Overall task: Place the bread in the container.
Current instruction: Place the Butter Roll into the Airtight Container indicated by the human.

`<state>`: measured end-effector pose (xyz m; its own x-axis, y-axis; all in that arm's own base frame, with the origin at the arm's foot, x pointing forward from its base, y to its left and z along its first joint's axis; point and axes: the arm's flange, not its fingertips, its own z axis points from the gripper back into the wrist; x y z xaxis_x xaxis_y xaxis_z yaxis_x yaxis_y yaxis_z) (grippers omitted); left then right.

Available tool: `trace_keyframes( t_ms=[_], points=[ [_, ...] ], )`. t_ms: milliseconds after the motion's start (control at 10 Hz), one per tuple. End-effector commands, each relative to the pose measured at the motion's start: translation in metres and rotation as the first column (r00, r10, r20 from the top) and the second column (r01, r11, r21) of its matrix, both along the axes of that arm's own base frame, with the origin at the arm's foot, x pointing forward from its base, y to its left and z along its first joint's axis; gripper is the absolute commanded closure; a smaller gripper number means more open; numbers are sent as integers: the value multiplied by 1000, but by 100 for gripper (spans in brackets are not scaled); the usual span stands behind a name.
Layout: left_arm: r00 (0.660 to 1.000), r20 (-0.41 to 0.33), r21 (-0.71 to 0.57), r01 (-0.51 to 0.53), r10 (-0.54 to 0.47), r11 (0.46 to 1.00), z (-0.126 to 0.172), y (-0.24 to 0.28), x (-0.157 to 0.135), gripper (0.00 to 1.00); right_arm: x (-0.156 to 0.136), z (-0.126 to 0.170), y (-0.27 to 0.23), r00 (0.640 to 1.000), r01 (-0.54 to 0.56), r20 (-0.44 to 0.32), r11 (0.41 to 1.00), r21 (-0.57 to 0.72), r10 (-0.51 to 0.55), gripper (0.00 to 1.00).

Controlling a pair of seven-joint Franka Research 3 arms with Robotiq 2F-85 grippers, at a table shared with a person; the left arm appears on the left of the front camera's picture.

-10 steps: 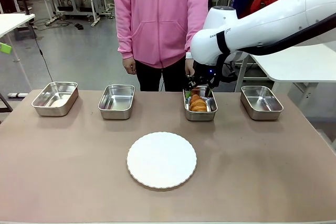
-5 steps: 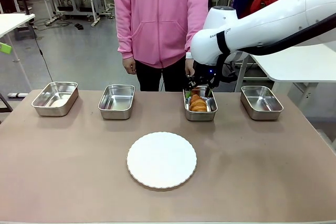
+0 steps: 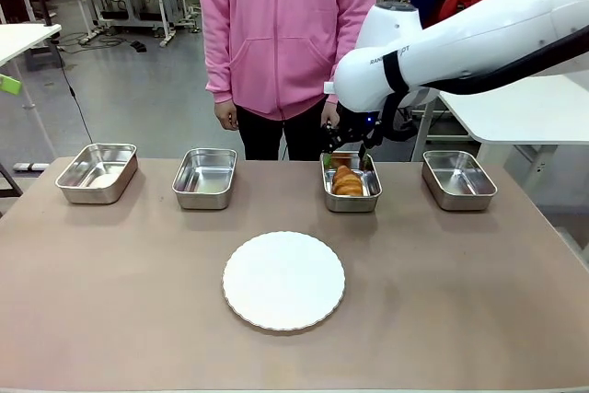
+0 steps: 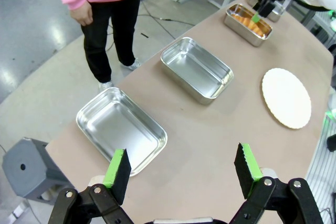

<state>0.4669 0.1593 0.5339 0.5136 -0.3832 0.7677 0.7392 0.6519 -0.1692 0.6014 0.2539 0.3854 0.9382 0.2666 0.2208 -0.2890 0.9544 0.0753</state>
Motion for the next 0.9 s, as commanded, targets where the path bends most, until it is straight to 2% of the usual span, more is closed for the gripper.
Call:
trace_keyframes(
  t_ms=[0,200,500,800],
  points=[
    [1000,13,-1,10,-10,1000,2,-1,-1,0,-73,22,-8,989,-23,146,1000,-13,25,0],
    [1000,13,-1,10,-10,1000,2,-1,-1,0,-129,39,-12,978,-39,206,999,-29,44,0],
    [1000,13,-1,10,-10,1000,2,-1,-1,0,-196,44,-33,973,-49,225,999,9,45,0],
    [1000,13,-1,10,-10,1000,2,-1,-1,0,-239,33,-59,975,-32,224,997,75,14,0]
  ],
)
